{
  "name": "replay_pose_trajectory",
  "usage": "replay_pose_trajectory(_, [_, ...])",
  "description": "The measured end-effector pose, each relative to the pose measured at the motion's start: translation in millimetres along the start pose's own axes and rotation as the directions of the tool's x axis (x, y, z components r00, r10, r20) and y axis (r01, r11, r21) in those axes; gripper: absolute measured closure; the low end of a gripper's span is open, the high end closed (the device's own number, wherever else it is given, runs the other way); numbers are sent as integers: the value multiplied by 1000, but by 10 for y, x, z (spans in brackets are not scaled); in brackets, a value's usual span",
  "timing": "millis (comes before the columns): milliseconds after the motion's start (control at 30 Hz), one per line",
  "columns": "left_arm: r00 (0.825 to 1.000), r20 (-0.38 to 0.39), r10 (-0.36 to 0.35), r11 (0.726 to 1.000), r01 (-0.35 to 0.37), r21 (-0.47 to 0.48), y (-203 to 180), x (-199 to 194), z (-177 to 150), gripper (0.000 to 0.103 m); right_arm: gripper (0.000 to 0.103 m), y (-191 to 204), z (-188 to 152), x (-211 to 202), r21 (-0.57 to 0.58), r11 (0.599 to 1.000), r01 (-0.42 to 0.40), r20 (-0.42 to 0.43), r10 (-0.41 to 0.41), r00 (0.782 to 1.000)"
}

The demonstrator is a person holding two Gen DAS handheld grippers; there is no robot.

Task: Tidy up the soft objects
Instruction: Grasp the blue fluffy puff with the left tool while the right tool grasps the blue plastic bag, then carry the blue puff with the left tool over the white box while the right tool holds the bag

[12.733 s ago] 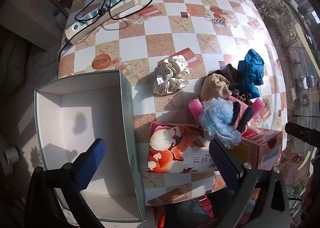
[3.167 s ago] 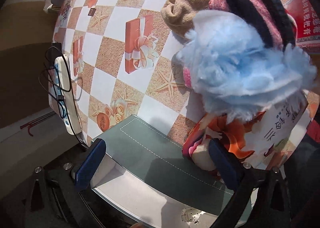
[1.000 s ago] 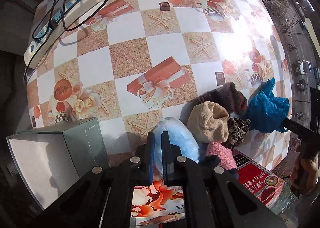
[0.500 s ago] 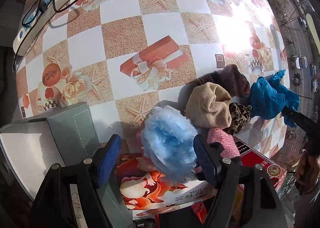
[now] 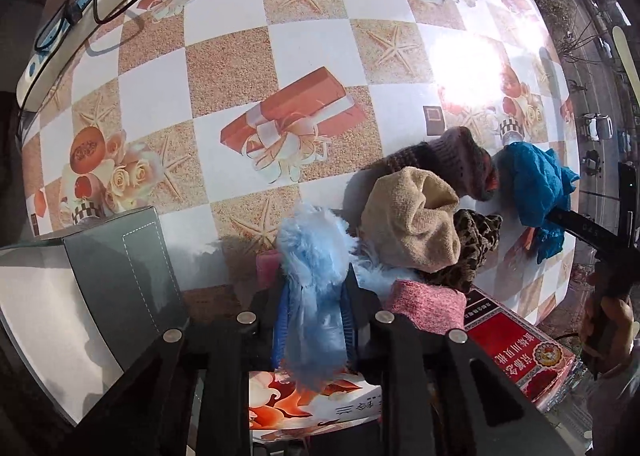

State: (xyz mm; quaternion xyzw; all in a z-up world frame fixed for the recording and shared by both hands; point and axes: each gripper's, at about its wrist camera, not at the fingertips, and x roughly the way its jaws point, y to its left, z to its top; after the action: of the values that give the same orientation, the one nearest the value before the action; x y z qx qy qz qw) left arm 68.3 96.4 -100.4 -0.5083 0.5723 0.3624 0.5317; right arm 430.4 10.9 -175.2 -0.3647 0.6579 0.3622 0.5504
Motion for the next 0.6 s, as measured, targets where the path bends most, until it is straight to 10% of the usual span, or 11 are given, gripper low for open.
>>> replay_pose_trajectory(67, [1000,19,8,1000,-8,-7,34,-30,-24,93,32,69,-68,4,-57,997,43,31,-42,999])
replay_pose_trajectory(167, [998,57,9,1000,-9,-11,49,-89,-95,93,85,106,-135,-83,-86,996,23,47,-19,999])
replay_pose_trajectory(600, [943,333,-11,1000,14,-6,-11,-966,-469,93,84,2,-513,-899,-35,965,-261,157,263,952])
